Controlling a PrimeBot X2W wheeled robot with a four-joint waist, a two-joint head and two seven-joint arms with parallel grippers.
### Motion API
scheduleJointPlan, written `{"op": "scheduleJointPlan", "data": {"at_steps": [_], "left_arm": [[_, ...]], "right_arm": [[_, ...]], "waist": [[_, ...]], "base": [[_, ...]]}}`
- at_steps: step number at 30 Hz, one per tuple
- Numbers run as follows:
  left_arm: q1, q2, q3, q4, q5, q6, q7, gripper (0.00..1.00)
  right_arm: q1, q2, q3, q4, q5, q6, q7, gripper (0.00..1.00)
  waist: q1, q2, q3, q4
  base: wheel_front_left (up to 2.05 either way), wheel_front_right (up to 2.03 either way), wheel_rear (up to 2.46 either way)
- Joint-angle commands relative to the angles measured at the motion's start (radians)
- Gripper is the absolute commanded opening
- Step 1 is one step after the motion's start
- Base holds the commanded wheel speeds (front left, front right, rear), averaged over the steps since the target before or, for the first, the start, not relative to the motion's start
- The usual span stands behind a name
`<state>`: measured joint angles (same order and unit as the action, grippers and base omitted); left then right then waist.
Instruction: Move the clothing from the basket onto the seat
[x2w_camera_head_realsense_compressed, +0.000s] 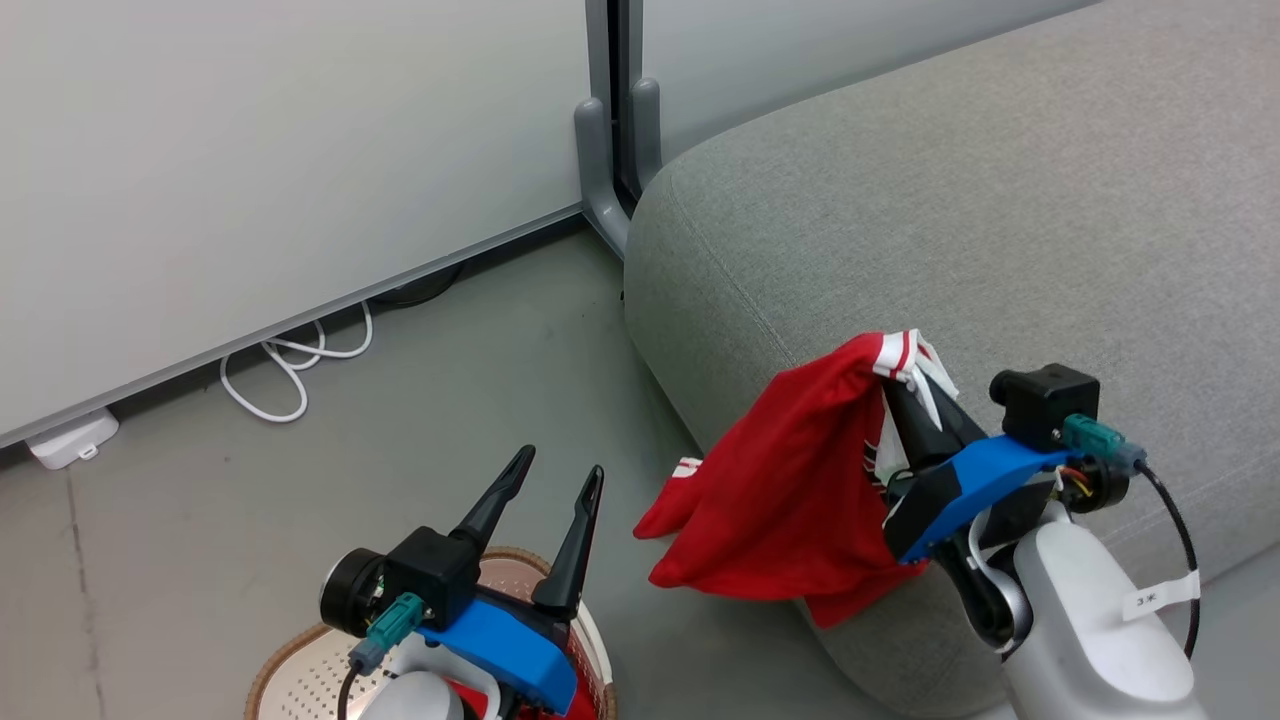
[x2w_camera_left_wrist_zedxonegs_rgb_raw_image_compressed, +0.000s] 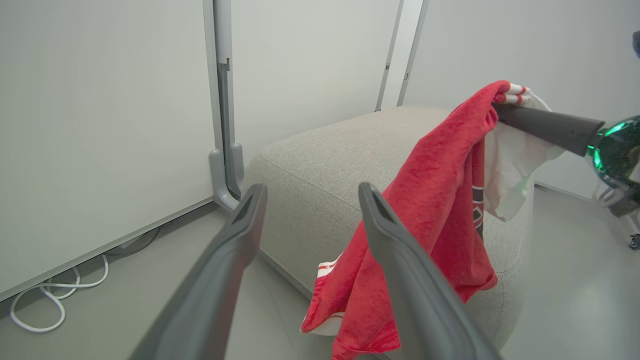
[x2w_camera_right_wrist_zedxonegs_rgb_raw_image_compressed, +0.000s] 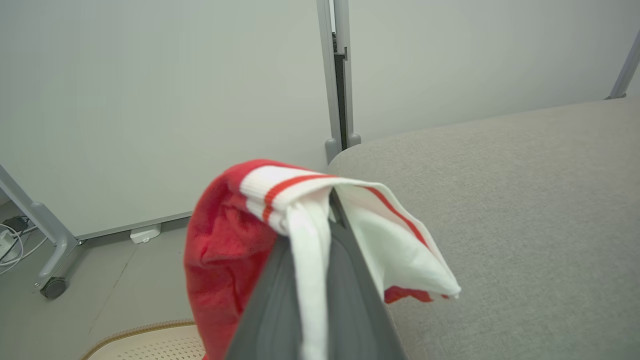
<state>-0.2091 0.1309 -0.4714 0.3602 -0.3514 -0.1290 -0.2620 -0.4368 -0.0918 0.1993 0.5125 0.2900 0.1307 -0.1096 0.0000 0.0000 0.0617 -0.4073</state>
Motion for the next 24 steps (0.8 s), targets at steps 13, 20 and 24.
{"op": "scheduleJointPlan", "data": {"at_steps": [13, 20, 24], "left_arm": [[-0.087, 0.038, -0.023, -0.039, 0.027, -0.002, -0.004, 1.00], [-0.158, 0.067, -0.044, -0.083, 0.039, -0.002, -0.004, 1.00], [-0.204, 0.089, -0.054, -0.109, 0.048, -0.002, -0.004, 1.00]], "right_arm": [[-0.251, -0.061, -0.208, -0.025, 0.053, 0.000, 0.044, 0.00], [-0.424, -0.145, -0.381, -0.036, 0.074, 0.000, 0.066, 0.00], [-0.513, -0.192, -0.463, -0.044, 0.046, 0.000, 0.066, 0.00]], "waist": [[0.0000, 0.0000, 0.142, 0.064], [0.0000, 0.0000, 0.269, 0.108], [0.0000, 0.0000, 0.347, 0.127]], "base": [[0.00, 0.00, 0.00], [0.00, 0.00, 0.00], [0.00, 0.00, 0.00]]}}
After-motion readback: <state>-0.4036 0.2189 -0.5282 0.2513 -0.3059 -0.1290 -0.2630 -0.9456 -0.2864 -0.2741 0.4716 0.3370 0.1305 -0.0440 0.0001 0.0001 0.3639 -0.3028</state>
